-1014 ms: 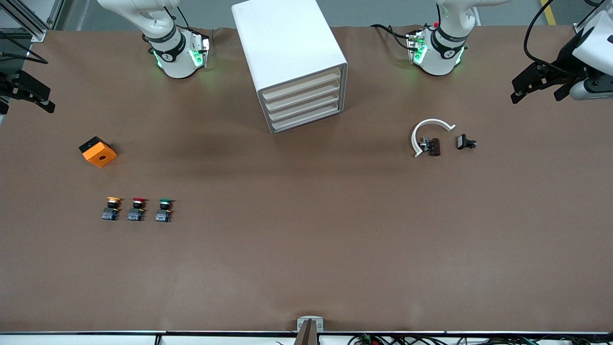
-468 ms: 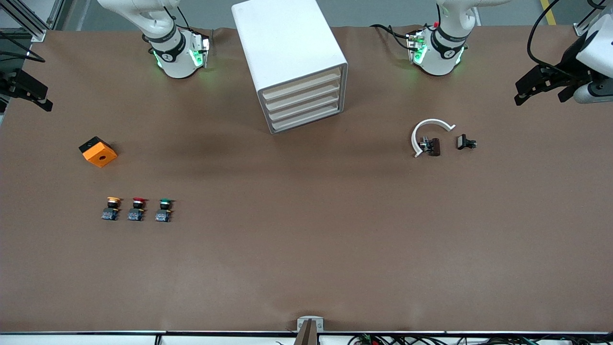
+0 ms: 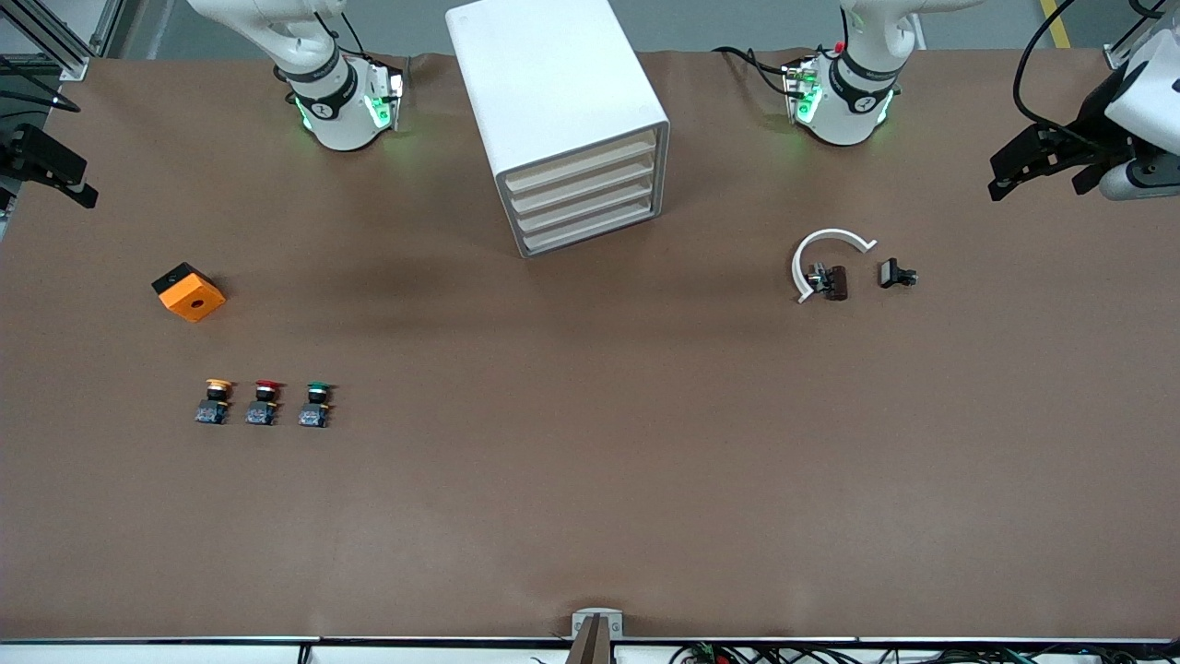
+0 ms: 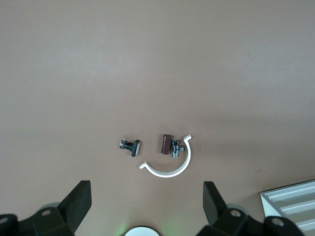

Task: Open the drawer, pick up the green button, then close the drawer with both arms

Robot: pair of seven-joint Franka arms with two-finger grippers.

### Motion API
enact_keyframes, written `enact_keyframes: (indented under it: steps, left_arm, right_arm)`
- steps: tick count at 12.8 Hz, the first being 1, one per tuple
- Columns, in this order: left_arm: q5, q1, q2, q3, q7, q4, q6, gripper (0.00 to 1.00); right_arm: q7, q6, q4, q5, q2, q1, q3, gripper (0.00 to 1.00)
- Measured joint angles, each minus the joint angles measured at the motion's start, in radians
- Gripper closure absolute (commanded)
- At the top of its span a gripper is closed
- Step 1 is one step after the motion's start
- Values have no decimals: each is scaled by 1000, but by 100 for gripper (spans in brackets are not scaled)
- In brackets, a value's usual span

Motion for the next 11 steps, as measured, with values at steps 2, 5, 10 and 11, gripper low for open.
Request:
enact_keyframes:
  steps: [2,5,10,11]
  left_arm:
    - [0,0,0,0,0,1,-3,0]
    - [1,0,0,0,0,2,-21,0]
    - [2,0,0,0,0,4,-25,0]
    - [2,0,0,0,0,4,-26,0]
  right_arm:
    - [1,0,-5,0,0,-1,0,0]
    - [1,0,-9,1,0,-2,-1,0]
    - [1,0,-9,7,0,-2,-3,0]
    - [0,0,-9,7,0,-2,-3,0]
